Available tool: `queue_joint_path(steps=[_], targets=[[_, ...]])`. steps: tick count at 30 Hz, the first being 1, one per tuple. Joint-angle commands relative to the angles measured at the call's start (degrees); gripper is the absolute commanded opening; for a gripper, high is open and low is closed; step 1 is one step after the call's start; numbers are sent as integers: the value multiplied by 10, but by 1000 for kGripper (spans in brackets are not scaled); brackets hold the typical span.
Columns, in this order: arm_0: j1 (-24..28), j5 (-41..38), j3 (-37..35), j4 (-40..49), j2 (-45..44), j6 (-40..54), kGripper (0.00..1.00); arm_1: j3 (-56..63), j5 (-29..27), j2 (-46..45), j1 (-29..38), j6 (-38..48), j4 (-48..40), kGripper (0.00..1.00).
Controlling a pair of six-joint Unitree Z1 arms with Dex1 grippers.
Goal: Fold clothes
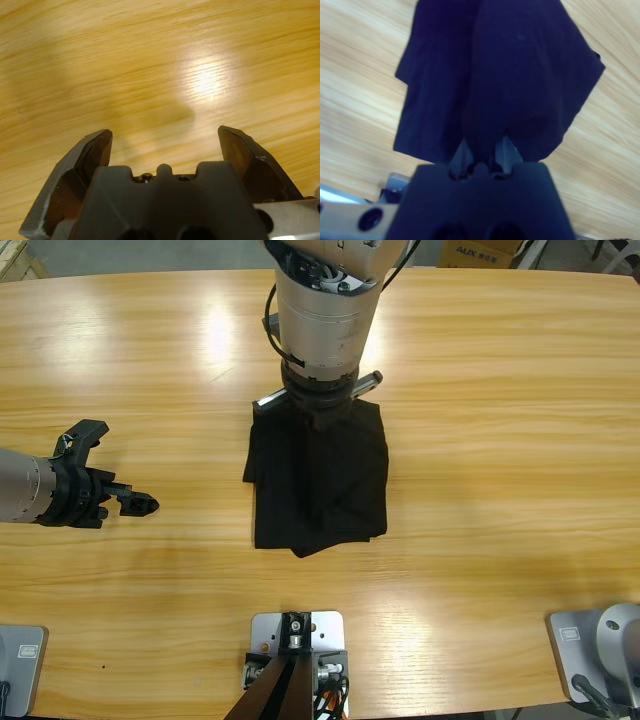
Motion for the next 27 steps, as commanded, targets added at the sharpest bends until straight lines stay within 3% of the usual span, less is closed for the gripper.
queue_joint_path(steps=[1, 3, 4, 5, 6, 8, 12, 16, 17, 18, 19, 21, 24, 27], targets=[[-6, -1, 20, 1, -1, -7, 839, -24, 35, 47, -1, 3, 2, 0], [-6, -1, 19, 1, 1, -7, 844, -35, 56, 50, 0, 5, 1, 776], [-6, -1, 19, 0, 2, -7, 844, -40, 67, 52, 0, 5, 0, 915], [-6, -1, 19, -1, 3, -7, 844, -43, 72, 52, 1, 5, -1, 990], [-6, -1, 19, -1, 4, -7, 844, -45, 82, 52, 2, 4, -6, 996], [-8, -1, 19, -1, 6, -7, 844, -50, 100, 49, 4, 1, -18, 975], [-10, -1, 24, -1, 9, -7, 849, -58, 146, 46, 4, -8, -36, 817], [-11, 0, 23, -7, 7, -7, 844, -46, 151, -5, 4, -17, -48, 789], [-12, -1, 19, -14, 3, -7, 840, -36, 150, -26, 2, -25, -50, 594], [-15, -1, 11, -16, -4, -7, 839, -27, 140, -48, -2, -29, -49, 228], [-20, -1, -3, -16, -14, -7, 834, -12, 120, -71, -6, -30, -49, 0], [-33, -7, -41, -16, -33, -13, 817, 36, 86, -116, -16, -39, -57, 0], [-54, -61, -112, -11, -25, -32, 611, 158, 93, -187, -65, -59, -117, 0], [-99, -71, -173, -5, 15, -65, 195, 289, 153, -254, -144, -99, -200, 0]])
